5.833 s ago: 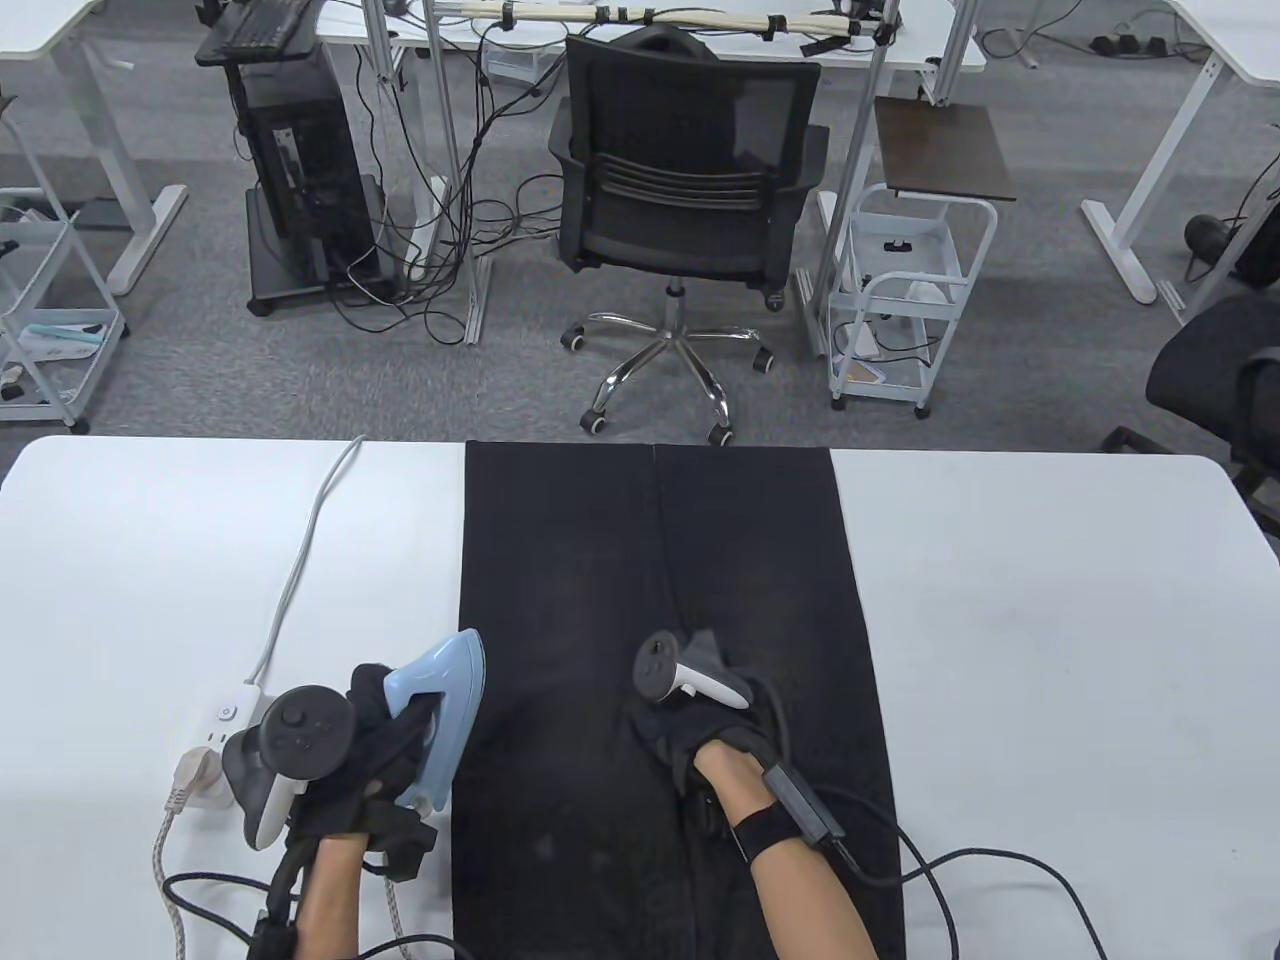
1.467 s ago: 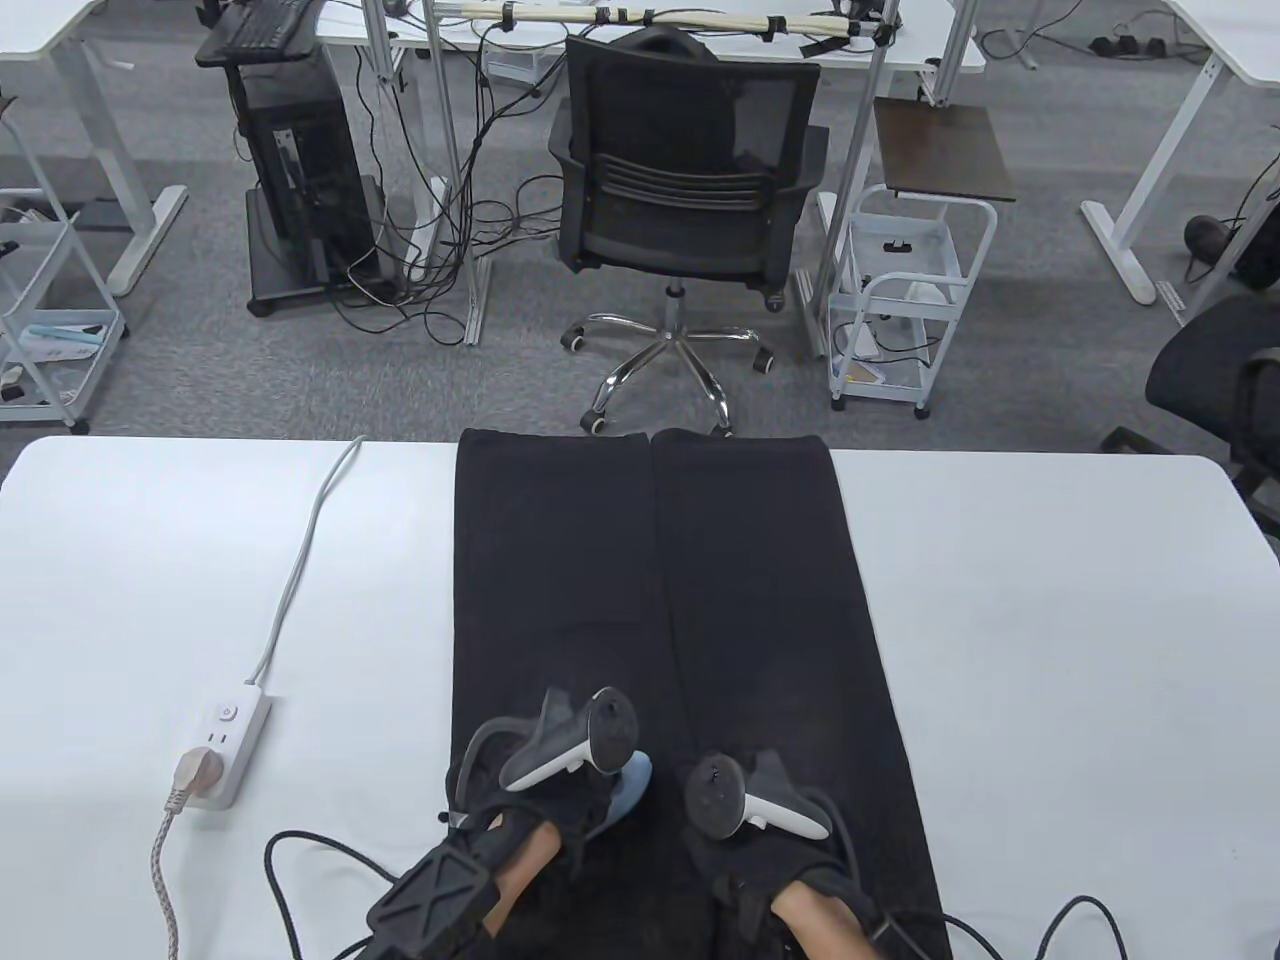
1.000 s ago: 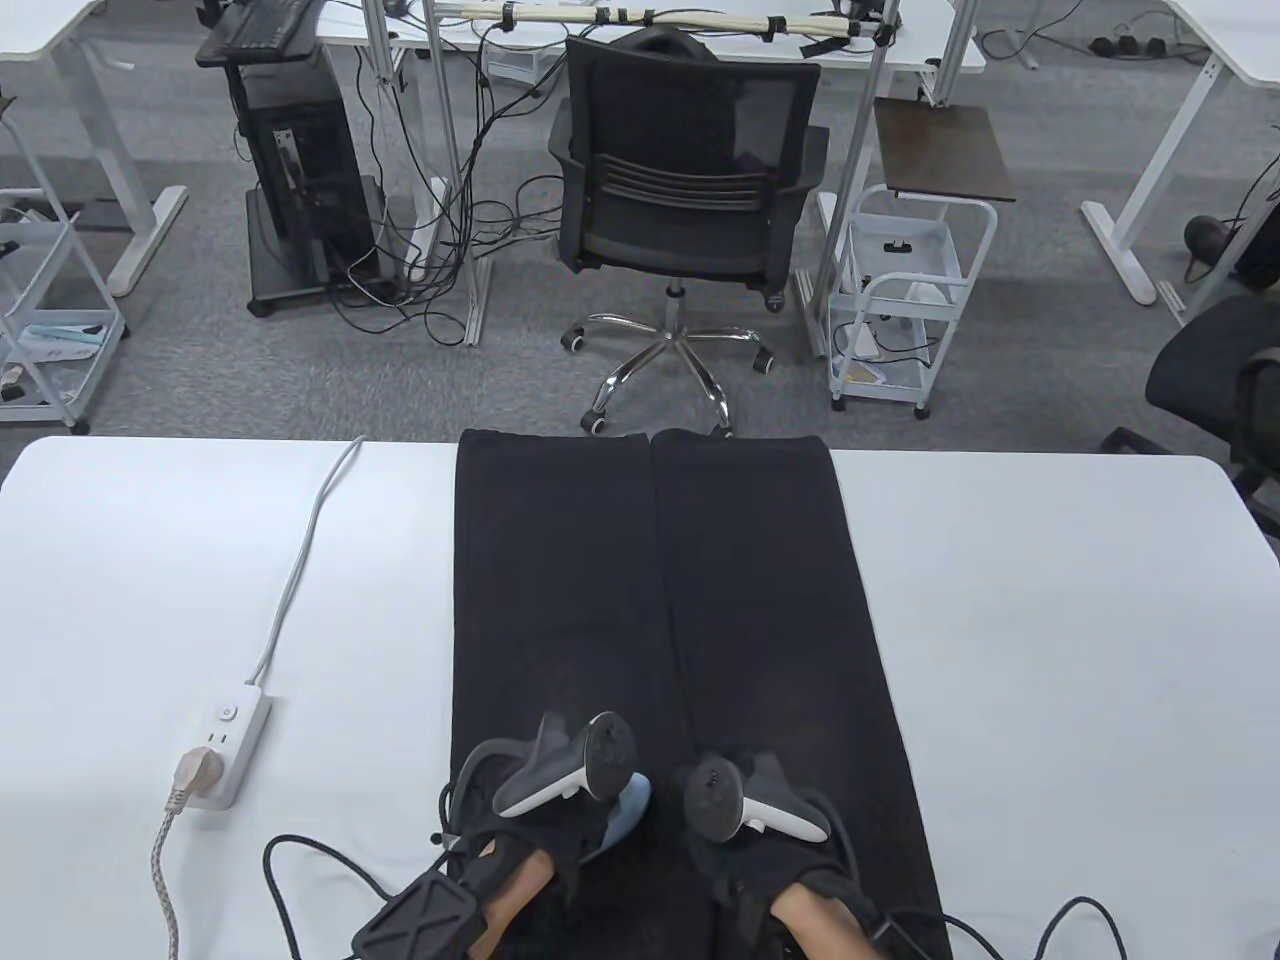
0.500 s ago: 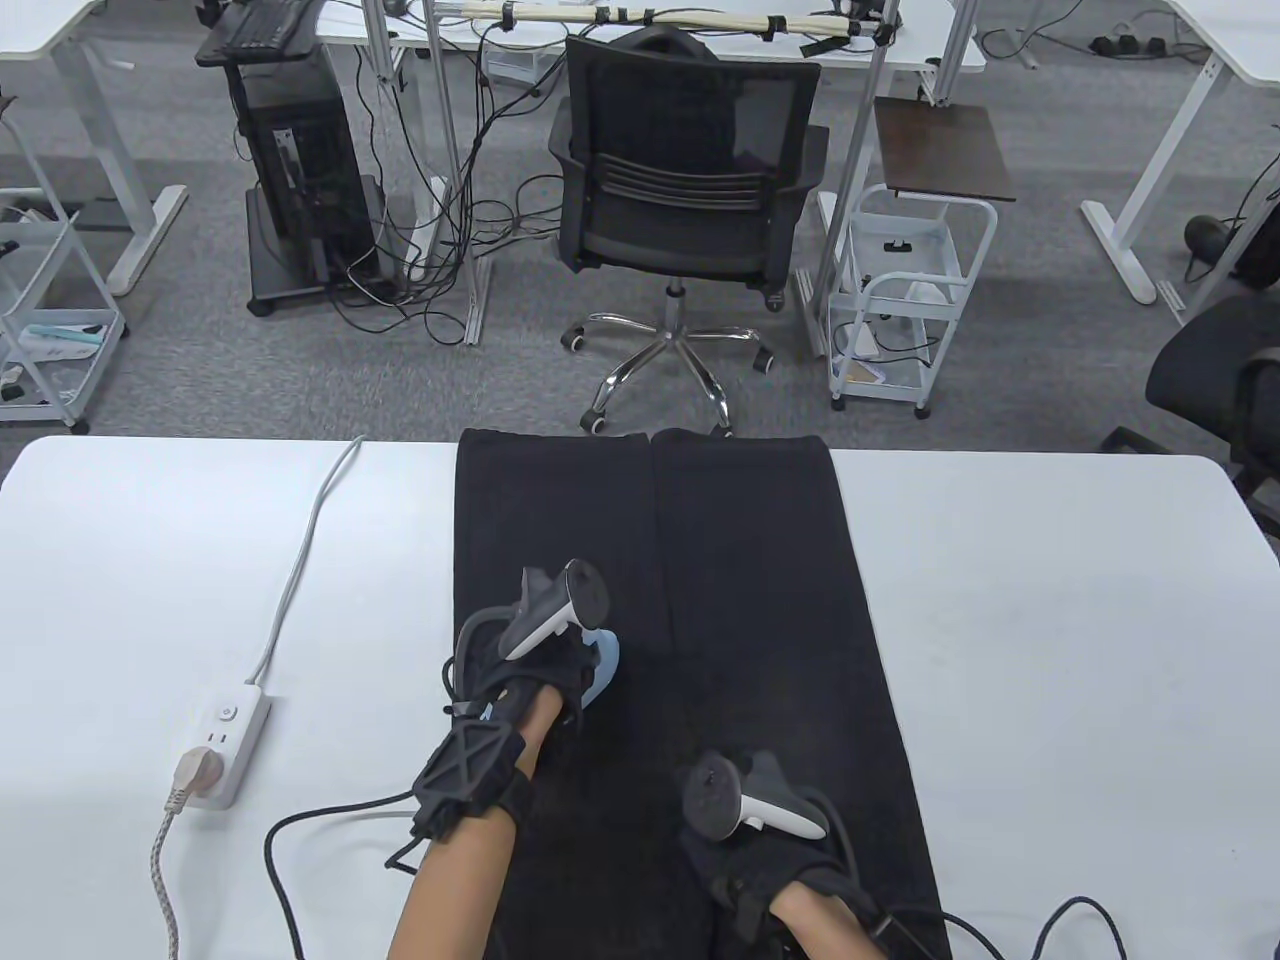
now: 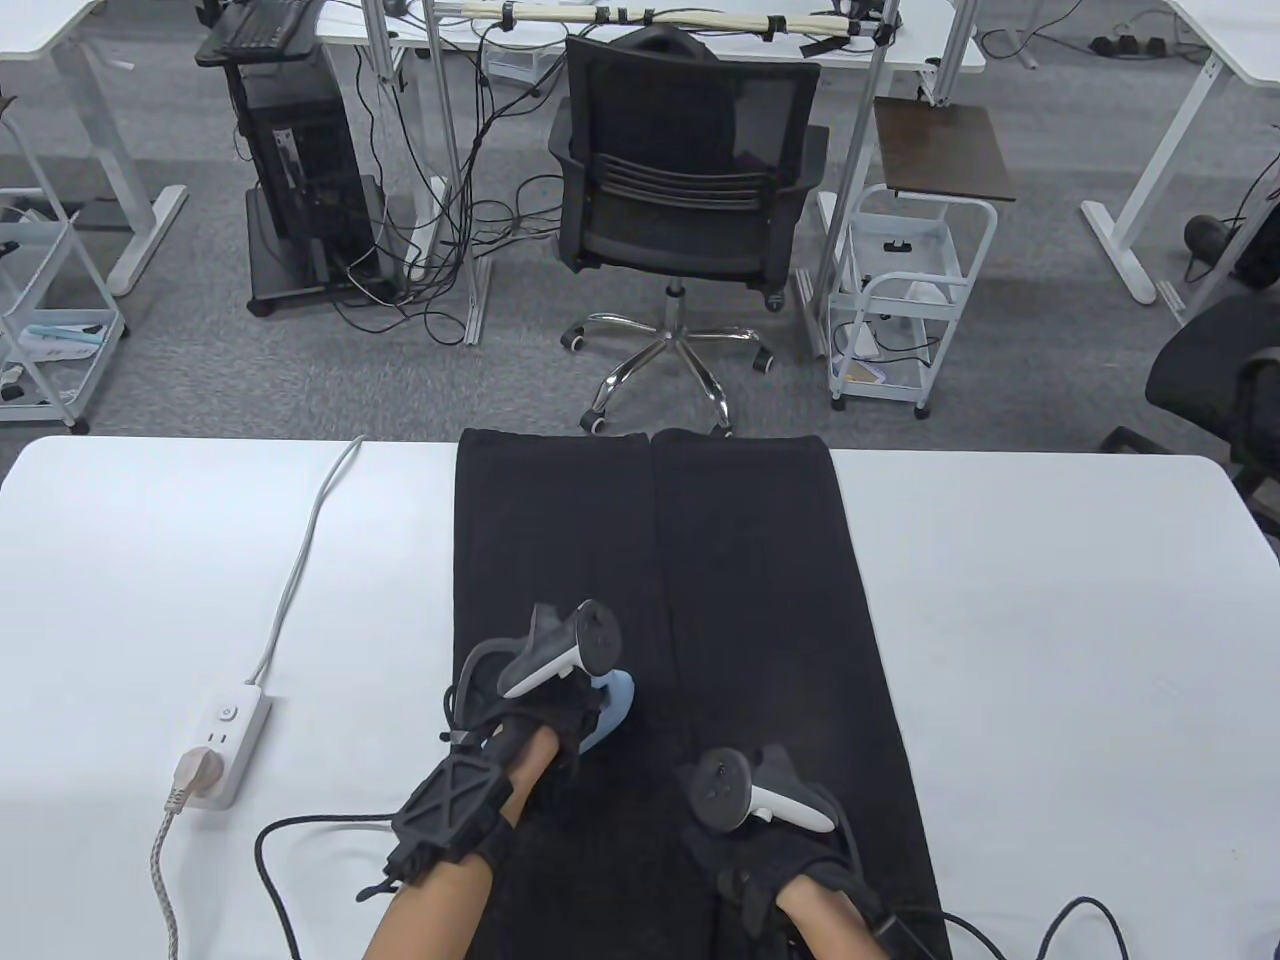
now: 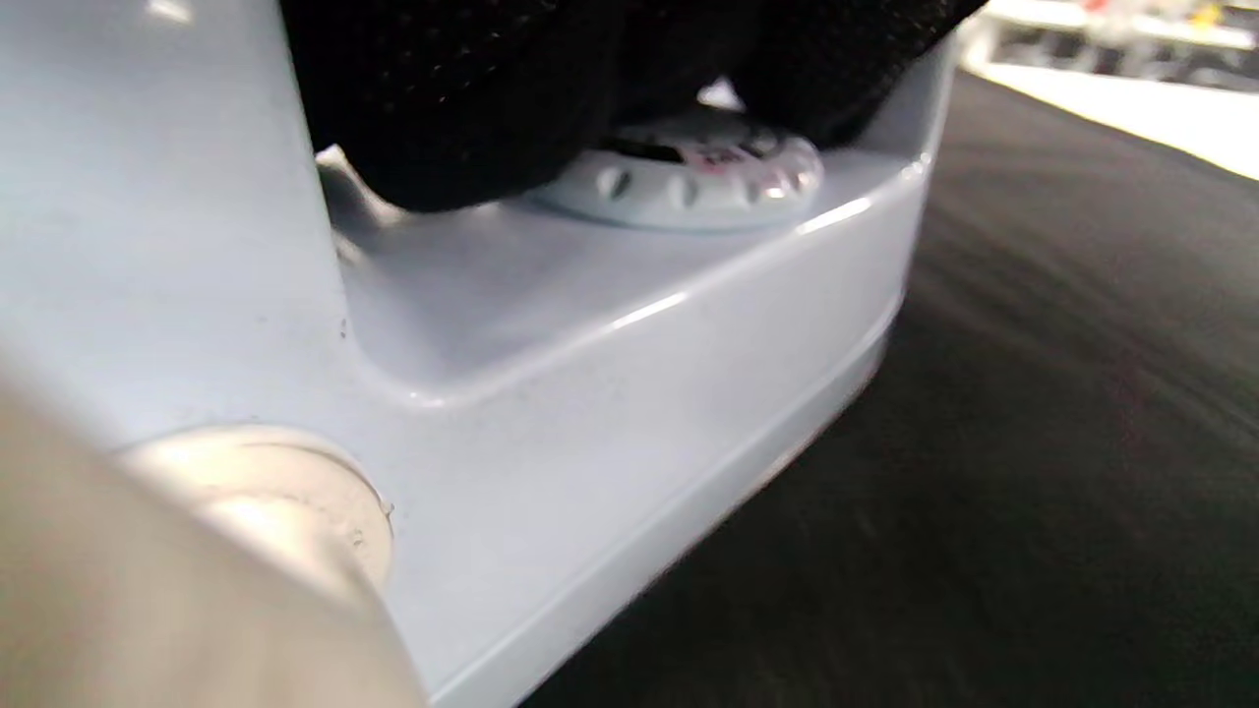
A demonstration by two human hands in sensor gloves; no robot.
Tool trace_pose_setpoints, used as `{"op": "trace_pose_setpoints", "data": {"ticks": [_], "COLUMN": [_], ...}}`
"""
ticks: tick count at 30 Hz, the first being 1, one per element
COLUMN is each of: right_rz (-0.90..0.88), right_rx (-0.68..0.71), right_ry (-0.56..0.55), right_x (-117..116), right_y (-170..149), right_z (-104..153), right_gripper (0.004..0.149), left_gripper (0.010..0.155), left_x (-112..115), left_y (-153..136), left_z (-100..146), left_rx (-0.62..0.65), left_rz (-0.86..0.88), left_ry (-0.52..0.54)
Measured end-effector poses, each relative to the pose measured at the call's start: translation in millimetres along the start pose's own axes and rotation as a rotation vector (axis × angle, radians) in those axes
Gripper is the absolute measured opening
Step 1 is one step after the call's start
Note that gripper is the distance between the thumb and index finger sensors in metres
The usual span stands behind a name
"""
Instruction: Iron trousers with electric iron on table
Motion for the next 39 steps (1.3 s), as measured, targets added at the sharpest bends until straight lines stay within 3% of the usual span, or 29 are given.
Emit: {"op": "trace_pose_setpoints", "data": {"ticks": [7,12,20,24,32,39], "right_rz": [-0.022,-0.019,-0.012,-0.002,0.002,0.004], "right_rx": [0.017,0.015,0.011,0.006,0.004,0.005], "right_ry": [-0.002,-0.001,0.002,0.002,0.003,0.005], "right_x": [0,0,1,1,0,0], "right_y": [-3,-3,-3,-2,-1,-1], "right_z": [0,0,0,0,0,0], "right_gripper": [0.066,0.066,0.066,0.067,0.067,0.067], "left_gripper": [0.043,0.043,0.043,0.043,0.043,0.044], "left_x": [21,31,32,26,-3,-20], "left_y": [21,28,27,21,-13,-39], "left_z": [67,101,103,83,-9,-60], "left_rx": [0.159,0.232,0.242,0.205,-0.007,-0.118], "left_rz": [-0.047,-0.070,-0.061,-0.058,-0.008,0.034], "left_ry": [-0.011,-0.014,-0.018,-0.007,0.008,0.010]}}
Point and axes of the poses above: the tracker on the back of each hand, its own y axis roughly to the thumb side, its own z axis roughly from the fingertips to the wrist, x = y × z, the point moved 3 cm from there along -z, roughly from the wrist to the fingertips, and after that the axes turned 7 degrees about y, right-handed, at the moved point
